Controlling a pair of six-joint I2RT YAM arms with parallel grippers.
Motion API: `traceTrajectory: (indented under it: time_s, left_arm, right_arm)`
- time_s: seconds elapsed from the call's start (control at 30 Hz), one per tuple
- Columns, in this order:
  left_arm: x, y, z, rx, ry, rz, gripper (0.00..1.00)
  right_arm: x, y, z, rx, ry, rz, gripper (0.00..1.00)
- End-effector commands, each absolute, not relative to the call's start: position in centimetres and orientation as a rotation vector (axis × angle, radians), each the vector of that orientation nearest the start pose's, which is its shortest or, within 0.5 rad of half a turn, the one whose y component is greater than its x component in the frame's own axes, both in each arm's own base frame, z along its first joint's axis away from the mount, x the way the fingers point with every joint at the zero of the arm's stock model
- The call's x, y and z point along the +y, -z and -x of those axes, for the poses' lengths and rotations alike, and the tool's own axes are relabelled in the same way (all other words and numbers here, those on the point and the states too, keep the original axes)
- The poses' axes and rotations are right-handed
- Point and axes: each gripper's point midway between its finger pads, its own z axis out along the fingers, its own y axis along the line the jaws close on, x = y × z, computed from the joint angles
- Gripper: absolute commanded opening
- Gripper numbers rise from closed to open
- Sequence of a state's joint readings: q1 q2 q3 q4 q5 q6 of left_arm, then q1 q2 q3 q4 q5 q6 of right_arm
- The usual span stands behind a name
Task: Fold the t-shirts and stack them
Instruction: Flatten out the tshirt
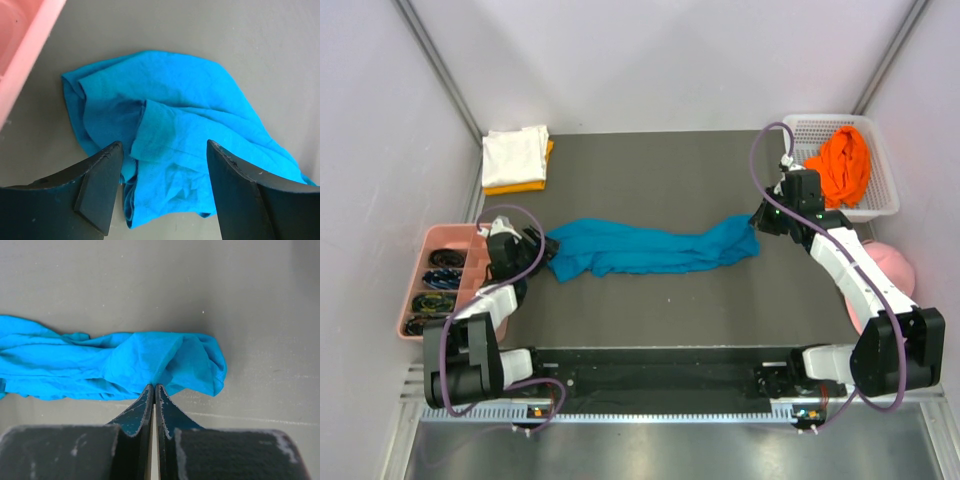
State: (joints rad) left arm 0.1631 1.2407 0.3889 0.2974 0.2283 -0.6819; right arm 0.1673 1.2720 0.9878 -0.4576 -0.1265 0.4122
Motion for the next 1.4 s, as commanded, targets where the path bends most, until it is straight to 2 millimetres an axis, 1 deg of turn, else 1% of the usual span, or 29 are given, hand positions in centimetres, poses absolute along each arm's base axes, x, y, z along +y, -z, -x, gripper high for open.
traceTrajectory:
  time_s: [0.0,0.1,0.13,0.23,0.57,0.63,0.9,1.0,1.07,1.1,1.17,1.27,1.37]
  left_arm:
    - [-1.3,-7.4,-32.7,2.001,0.561,0.744,0.72]
    - [-1.3,-7.3,-32.2,2.013,0.552,0.745,0.72]
    - [-1.3,-7.6,-32.2,2.004,0.552,0.742,0.71]
    - [-1.2,-7.4,-31.9,2.006,0.547,0.75,0.71]
    - [-1.4,-6.8,-31.9,2.013,0.557,0.75,0.69]
    - [-1.4,-6.7,-32.0,2.012,0.562,0.751,0.68]
    - [-1.6,-7.6,-32.7,1.992,0.586,0.731,0.64]
    - [-1.5,-8.4,-32.9,1.985,0.579,0.721,0.63]
    - [-1.4,-8.8,-33.0,1.983,0.57,0.722,0.63]
    - [-1.3,-8.8,-32.8,1.994,0.558,0.723,0.63]
    - [-0.7,-9.3,-32.9,1.988,0.519,0.732,0.63]
    - [-0.4,-10.1,-32.9,1.97,0.495,0.723,0.63]
    - [-0.2,-10.1,-33.1,1.965,0.489,0.725,0.63]
  right_arm:
    - [9.8,-16.8,-34.3,2.307,-0.446,-0.201,0.0]
    - [9.9,-16.7,-34.3,2.309,-0.453,-0.2,0.0]
    - [10.0,-16.7,-34.3,2.308,-0.454,-0.202,0.0]
    - [10.0,-16.6,-34.3,2.311,-0.458,-0.202,0.0]
    - [9.9,-16.6,-34.2,2.312,-0.453,-0.201,0.0]
    - [9.9,-16.7,-34.2,2.312,-0.45,-0.2,0.0]
    - [9.8,-16.6,-34.1,2.315,-0.445,-0.2,0.0]
    - [9.8,-16.6,-34.1,2.315,-0.446,-0.202,0.0]
    - [9.8,-16.6,-34.2,2.313,-0.447,-0.204,0.0]
    - [9.9,-16.5,-34.1,2.316,-0.448,-0.203,0.0]
    - [9.9,-16.6,-34.2,2.313,-0.449,-0.203,0.0]
    - [9.9,-16.5,-34.2,2.317,-0.452,-0.202,0.0]
    - [10.0,-16.5,-34.2,2.317,-0.453,-0.201,0.0]
